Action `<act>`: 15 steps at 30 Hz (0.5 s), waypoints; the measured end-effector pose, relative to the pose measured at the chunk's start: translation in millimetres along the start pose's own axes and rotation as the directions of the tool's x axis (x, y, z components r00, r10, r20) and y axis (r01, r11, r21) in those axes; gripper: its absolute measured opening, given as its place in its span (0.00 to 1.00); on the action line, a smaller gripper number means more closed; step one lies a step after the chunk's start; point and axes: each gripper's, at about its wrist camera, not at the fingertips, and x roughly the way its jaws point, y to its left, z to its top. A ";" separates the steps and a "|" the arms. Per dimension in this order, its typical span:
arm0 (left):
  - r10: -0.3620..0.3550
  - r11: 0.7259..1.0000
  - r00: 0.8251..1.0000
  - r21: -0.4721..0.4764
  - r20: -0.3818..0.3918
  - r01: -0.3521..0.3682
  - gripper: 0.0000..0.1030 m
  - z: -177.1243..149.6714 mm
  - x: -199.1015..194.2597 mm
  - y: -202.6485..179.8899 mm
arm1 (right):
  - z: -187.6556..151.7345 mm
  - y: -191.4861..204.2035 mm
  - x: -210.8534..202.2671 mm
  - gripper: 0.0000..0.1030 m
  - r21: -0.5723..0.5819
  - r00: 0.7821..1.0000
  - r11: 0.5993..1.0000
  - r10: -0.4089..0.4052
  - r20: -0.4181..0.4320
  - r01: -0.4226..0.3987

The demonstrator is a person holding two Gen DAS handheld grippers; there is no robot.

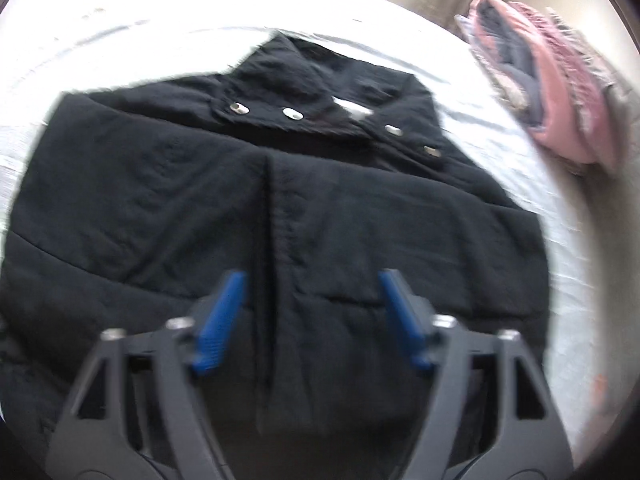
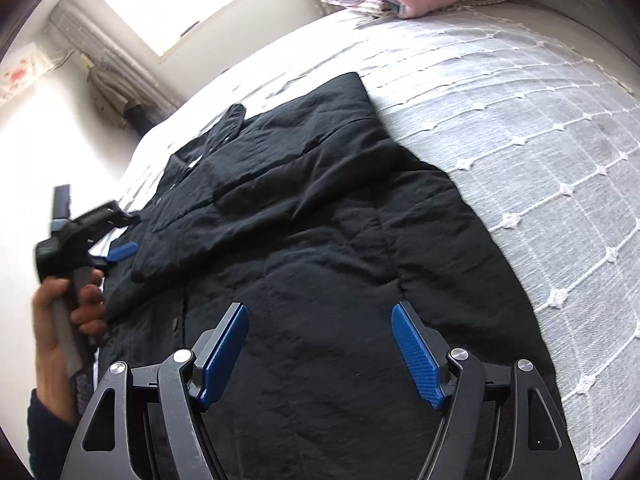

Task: Fold large clothes

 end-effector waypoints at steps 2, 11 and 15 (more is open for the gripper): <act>0.081 0.996 0.997 0.039 -0.009 -0.081 0.15 -4.5 11.9 -6.8 | 1.4 -2.1 1.0 0.73 0.012 1.000 1.000 0.000 -0.004 0.000; 0.106 0.990 0.989 0.080 0.103 -0.114 0.05 -0.9 -4.3 -5.4 | -0.6 4.5 4.3 0.73 -0.010 1.000 1.000 -0.007 -0.015 0.007; 0.129 0.982 0.988 0.124 0.087 -0.139 0.05 -16.5 16.7 -4.5 | -1.6 3.6 6.4 0.73 -0.006 1.000 1.000 -0.011 -0.019 0.011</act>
